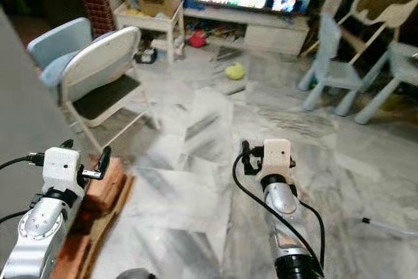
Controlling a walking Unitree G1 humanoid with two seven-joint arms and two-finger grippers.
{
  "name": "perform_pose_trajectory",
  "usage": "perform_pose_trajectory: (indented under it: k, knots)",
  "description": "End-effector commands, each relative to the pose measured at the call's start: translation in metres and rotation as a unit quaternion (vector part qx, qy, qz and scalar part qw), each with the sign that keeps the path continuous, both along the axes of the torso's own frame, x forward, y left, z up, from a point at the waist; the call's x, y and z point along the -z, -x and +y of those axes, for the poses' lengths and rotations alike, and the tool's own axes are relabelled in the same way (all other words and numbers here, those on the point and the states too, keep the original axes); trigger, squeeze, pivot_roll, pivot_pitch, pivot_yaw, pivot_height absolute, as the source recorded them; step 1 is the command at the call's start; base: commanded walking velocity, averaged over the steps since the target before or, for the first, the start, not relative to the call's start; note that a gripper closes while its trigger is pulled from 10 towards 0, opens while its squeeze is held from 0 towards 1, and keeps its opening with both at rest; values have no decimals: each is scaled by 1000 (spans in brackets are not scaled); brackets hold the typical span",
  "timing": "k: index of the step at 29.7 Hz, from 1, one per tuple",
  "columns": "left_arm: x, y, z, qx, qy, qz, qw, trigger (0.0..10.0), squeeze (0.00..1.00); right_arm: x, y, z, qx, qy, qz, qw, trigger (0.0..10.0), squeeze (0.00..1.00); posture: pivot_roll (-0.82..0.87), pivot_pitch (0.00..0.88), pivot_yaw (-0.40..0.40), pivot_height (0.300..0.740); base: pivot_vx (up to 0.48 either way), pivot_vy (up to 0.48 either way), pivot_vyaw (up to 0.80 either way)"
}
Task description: Restocking fridge
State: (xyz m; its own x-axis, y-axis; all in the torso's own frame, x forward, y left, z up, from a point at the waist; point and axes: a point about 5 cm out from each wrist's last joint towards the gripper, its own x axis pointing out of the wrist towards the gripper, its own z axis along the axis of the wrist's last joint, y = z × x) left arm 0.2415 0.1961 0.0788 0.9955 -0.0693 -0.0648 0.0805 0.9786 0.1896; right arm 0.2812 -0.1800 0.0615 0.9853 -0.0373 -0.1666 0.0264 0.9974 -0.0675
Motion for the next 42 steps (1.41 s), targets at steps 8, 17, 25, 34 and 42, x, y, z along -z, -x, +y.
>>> perform_pose_trajectory:
  k: [8,17,25,34,42]
  knots:
    - [0,2,-5,16,-2,3,1000,10000,0,5,-1,-5,11,2,9,1000,10000,0,76,0,-67,740,-305,375,0]
    - [-2,1,-4,20,-10,-2,1000,10000,0,4,-2,-9,20,2,7,1000,10000,0,76,0,-62,740,-290,385,0]
    - [-4,1,-5,24,-15,-10,1000,10000,0,4,-3,-9,25,0,7,1000,10000,0,75,6,-64,740,-97,138,0]
    - [-2,3,6,-22,6,-12,1000,10000,0,-1,4,-16,37,-24,-9,999,10000,0,80,0,-75,740,0,0,0]
    - [-3,-7,5,-12,11,-13,1000,10000,0,8,24,-18,40,-25,3,999,10000,0,61,0,-74,740,0,0,0]
